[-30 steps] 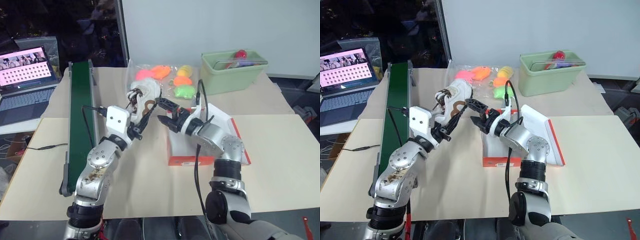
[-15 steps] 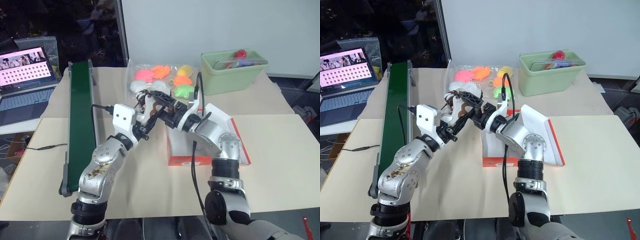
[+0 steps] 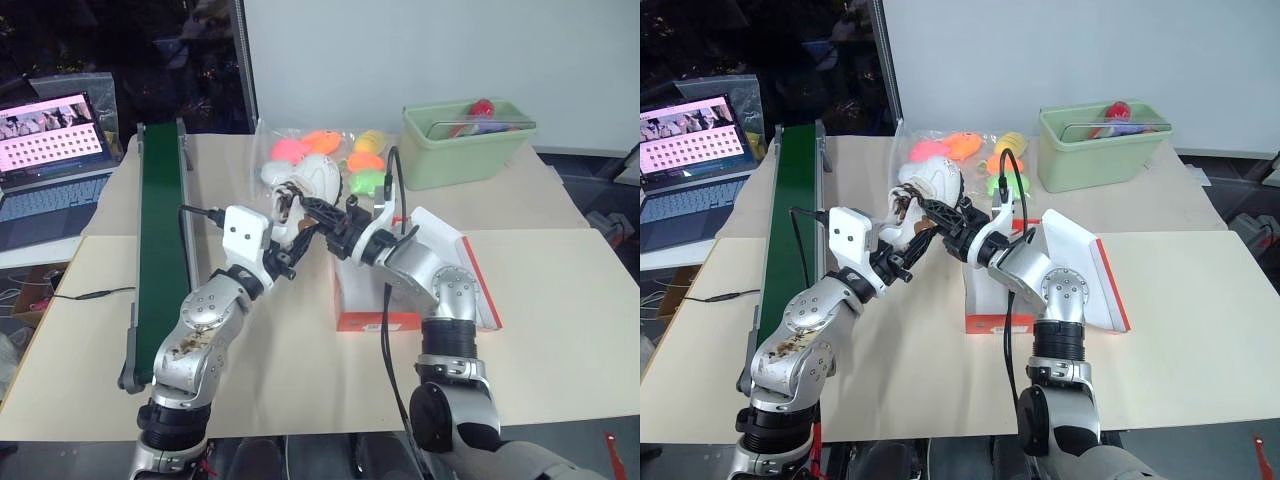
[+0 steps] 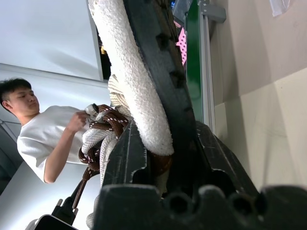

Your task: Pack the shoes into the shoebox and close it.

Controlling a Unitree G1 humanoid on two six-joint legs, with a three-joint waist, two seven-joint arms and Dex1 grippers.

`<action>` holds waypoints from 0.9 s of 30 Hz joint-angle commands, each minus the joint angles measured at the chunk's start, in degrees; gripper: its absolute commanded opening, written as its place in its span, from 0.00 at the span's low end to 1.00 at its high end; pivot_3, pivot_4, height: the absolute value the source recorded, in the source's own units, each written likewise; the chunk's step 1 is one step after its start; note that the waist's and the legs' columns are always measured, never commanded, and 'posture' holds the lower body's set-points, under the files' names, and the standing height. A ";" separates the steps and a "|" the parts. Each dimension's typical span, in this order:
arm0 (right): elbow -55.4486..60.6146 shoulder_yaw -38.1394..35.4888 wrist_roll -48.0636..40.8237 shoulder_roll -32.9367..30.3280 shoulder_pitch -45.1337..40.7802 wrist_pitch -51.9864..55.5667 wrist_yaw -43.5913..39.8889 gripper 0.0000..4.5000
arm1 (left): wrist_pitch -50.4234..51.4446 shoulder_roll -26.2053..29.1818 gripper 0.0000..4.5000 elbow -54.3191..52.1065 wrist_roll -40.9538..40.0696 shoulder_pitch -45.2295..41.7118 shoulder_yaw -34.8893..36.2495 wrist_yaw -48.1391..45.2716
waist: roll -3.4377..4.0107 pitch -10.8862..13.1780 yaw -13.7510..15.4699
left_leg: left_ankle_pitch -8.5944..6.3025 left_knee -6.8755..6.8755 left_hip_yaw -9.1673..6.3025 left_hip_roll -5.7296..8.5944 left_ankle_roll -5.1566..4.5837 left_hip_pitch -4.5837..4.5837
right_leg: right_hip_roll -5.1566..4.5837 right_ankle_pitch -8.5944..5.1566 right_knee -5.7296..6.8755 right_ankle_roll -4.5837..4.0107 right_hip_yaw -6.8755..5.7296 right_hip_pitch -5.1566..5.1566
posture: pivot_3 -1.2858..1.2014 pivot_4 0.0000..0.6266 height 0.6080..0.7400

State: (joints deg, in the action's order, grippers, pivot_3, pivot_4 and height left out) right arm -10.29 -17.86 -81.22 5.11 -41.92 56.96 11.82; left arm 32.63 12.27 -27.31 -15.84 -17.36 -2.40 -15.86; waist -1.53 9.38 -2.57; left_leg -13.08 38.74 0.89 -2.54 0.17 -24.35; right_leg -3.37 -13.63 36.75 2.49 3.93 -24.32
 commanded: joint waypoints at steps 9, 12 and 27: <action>5.29 1.43 -1.12 4.39 -0.26 -6.34 -0.48 0.16 | -4.40 2.43 0.85 -1.55 1.95 0.74 -2.36 -2.83 | 0.00 0.00 -0.01 | 0.00 0.00 0.00 0.00 0.00 0.00 | 0.00 0.00 -0.02 0.00 0.00 -0.01 | 0.52 0.24 0.92; 5.05 -1.19 1.24 3.85 -1.38 -13.83 -0.56 0.16 | -5.61 3.27 0.98 -1.72 1.82 1.15 -2.79 -3.91 | 0.01 0.00 0.05 | 0.00 -0.01 0.00 0.01 0.00 0.00 | 0.00 0.00 -0.02 0.00 0.00 0.00 | 0.52 0.24 0.92; 3.09 6.38 20.23 -35.24 -12.00 7.92 -6.37 0.16 | -7.67 3.25 0.98 -0.39 4.22 3.17 -3.73 -4.02 | 0.08 0.07 0.41 | 0.00 -0.09 0.08 0.02 0.00 -0.04 | -0.03 -0.02 -0.11 0.00 0.04 -0.05 | 0.52 0.24 0.92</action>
State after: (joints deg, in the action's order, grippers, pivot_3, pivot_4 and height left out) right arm -8.12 -11.62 -60.88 -27.32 -51.67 57.79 6.75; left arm 26.92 15.50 -26.73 -11.85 -13.58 -6.07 -19.50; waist -1.45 9.44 -2.16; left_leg -13.09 38.64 0.98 -2.52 0.17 -24.38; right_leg -3.41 -13.66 36.59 2.48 3.97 -24.36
